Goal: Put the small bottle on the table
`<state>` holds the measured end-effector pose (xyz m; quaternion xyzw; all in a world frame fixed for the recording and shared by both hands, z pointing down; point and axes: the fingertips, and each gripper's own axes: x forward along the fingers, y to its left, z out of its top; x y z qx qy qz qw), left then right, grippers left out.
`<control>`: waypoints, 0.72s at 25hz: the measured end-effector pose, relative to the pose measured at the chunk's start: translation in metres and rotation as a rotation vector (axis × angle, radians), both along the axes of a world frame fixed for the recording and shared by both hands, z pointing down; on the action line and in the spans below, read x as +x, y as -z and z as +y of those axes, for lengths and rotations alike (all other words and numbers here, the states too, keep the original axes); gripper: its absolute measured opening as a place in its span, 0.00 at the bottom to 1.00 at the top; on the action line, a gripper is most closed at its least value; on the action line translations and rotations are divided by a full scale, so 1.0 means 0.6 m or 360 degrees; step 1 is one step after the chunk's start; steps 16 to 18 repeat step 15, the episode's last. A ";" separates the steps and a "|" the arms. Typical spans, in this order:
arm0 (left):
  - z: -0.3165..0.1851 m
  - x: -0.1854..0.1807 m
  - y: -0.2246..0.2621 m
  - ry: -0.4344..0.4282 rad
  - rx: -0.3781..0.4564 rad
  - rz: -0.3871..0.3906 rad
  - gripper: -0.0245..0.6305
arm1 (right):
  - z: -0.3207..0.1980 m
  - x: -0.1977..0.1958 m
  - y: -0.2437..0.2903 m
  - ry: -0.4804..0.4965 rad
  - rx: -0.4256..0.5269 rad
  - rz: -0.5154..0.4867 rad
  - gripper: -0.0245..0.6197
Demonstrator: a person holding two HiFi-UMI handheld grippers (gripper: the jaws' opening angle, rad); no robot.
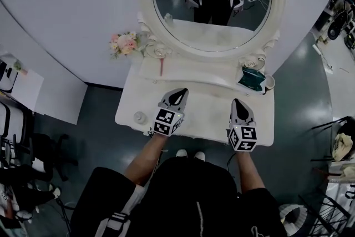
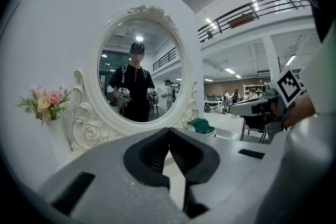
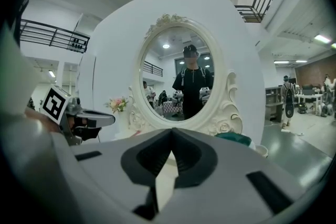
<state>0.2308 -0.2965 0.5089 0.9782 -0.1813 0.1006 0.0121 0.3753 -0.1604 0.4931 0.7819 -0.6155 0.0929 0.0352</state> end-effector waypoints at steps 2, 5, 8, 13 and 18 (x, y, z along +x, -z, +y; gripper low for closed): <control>-0.001 -0.002 0.000 0.0005 -0.0001 -0.0001 0.04 | -0.002 -0.002 -0.001 0.0008 -0.0002 -0.0001 0.04; -0.001 -0.004 0.002 0.0016 -0.0007 0.0001 0.04 | -0.004 -0.005 -0.001 0.0020 -0.0012 -0.0001 0.04; -0.004 -0.004 0.003 0.0024 -0.0014 0.0006 0.04 | -0.009 -0.008 -0.001 0.0031 -0.0015 0.0000 0.04; -0.008 -0.006 -0.001 0.0034 -0.0020 0.0009 0.04 | -0.014 -0.010 -0.005 0.0042 -0.0021 0.0001 0.04; -0.010 -0.008 -0.004 0.0038 -0.0024 0.0005 0.04 | -0.017 -0.011 -0.007 0.0045 -0.0025 0.0001 0.04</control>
